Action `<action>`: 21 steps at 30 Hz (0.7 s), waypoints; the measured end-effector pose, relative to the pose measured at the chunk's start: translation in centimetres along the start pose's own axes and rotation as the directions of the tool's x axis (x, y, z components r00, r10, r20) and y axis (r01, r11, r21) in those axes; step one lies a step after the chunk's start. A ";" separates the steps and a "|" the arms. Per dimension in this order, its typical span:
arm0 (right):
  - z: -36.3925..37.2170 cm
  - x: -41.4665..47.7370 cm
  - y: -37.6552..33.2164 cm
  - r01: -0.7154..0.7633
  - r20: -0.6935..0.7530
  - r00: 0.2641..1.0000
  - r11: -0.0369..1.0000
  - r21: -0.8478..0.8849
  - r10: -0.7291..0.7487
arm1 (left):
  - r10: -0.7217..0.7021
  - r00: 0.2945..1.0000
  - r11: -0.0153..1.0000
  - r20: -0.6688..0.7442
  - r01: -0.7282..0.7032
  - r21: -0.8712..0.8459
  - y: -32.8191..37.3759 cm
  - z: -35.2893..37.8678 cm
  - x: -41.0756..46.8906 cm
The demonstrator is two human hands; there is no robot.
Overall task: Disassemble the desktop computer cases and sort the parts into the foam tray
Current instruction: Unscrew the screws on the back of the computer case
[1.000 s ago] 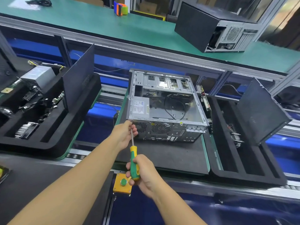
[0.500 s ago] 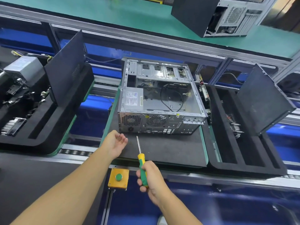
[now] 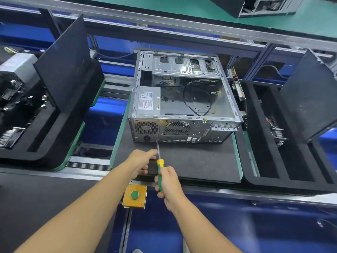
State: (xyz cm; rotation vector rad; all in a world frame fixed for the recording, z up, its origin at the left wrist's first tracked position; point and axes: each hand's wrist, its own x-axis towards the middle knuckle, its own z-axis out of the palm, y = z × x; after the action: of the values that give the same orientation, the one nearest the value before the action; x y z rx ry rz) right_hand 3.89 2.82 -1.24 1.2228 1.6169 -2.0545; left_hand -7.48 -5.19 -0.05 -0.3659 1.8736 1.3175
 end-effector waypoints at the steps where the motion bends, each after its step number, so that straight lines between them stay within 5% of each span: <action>1: 0.0 0.1 0.0 -0.002 0.001 1.000 1.000 0.004 0.002 | 0.016 1.000 1.000 0.002 -0.016 0.024 -0.1 0.2 0.0; 21: 0.4 0.5 0.2 -0.004 -0.012 1.000 1.000 0.027 0.005 | 0.061 0.997 0.994 0.043 -0.064 0.088 -0.5 0.8 0.4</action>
State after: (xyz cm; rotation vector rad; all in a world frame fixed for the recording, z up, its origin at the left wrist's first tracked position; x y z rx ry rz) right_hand 3.57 2.51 -1.71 1.2492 1.5950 -2.0769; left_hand -7.07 -4.65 -0.83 -0.2344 1.9165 1.2676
